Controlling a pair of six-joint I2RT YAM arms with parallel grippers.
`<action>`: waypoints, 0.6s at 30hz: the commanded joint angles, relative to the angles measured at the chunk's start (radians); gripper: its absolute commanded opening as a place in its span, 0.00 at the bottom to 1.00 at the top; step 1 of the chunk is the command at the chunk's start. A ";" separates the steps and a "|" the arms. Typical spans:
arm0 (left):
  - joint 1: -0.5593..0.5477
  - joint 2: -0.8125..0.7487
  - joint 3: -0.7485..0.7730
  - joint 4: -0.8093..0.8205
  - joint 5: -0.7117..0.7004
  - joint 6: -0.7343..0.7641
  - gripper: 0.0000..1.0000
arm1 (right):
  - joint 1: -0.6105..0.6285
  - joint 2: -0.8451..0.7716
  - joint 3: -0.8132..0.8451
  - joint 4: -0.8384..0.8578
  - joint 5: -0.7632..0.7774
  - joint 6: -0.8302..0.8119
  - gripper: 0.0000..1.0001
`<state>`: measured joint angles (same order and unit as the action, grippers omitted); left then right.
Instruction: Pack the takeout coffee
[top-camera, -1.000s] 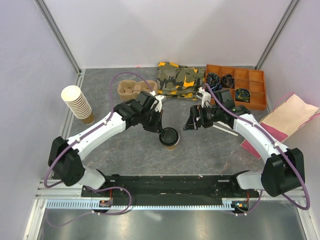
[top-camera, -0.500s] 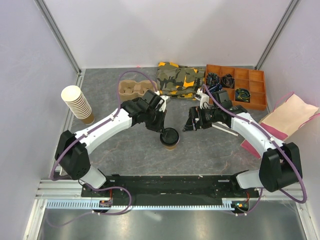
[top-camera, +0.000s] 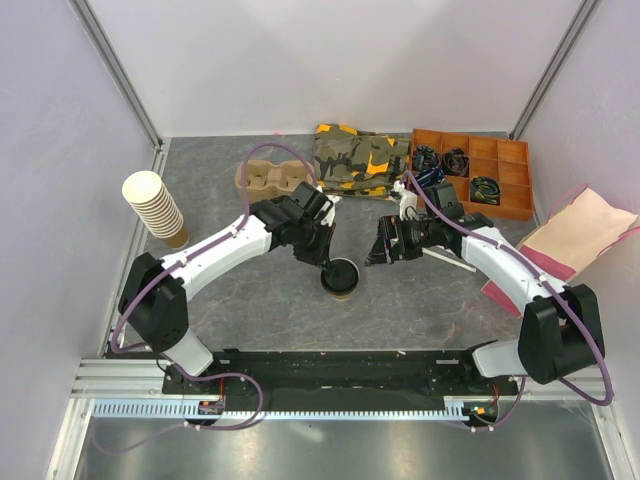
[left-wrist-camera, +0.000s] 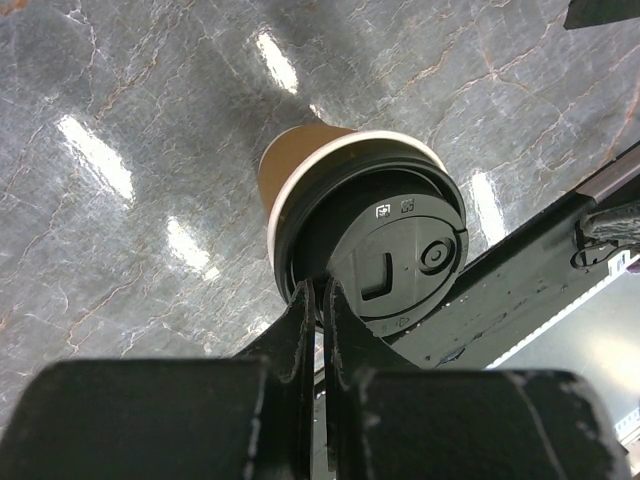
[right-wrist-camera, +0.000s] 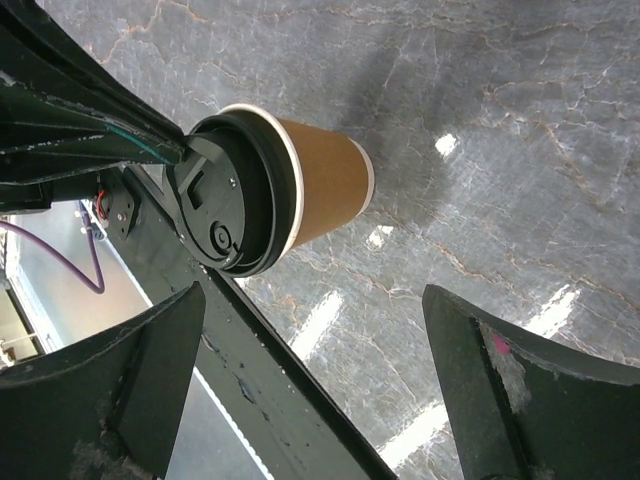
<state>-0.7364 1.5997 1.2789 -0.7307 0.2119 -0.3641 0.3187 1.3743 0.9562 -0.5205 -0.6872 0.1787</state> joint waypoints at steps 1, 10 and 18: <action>0.011 0.012 0.048 0.022 0.006 0.028 0.02 | 0.002 0.002 -0.007 0.039 -0.035 0.002 0.98; 0.022 0.009 0.074 0.022 0.050 0.013 0.02 | 0.002 0.016 -0.008 0.050 -0.051 0.007 0.98; 0.026 0.028 0.082 0.017 0.053 0.011 0.02 | 0.003 0.022 -0.007 0.053 -0.054 0.013 0.98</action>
<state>-0.7174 1.6108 1.3235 -0.7273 0.2455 -0.3645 0.3187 1.3911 0.9493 -0.5041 -0.7177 0.1871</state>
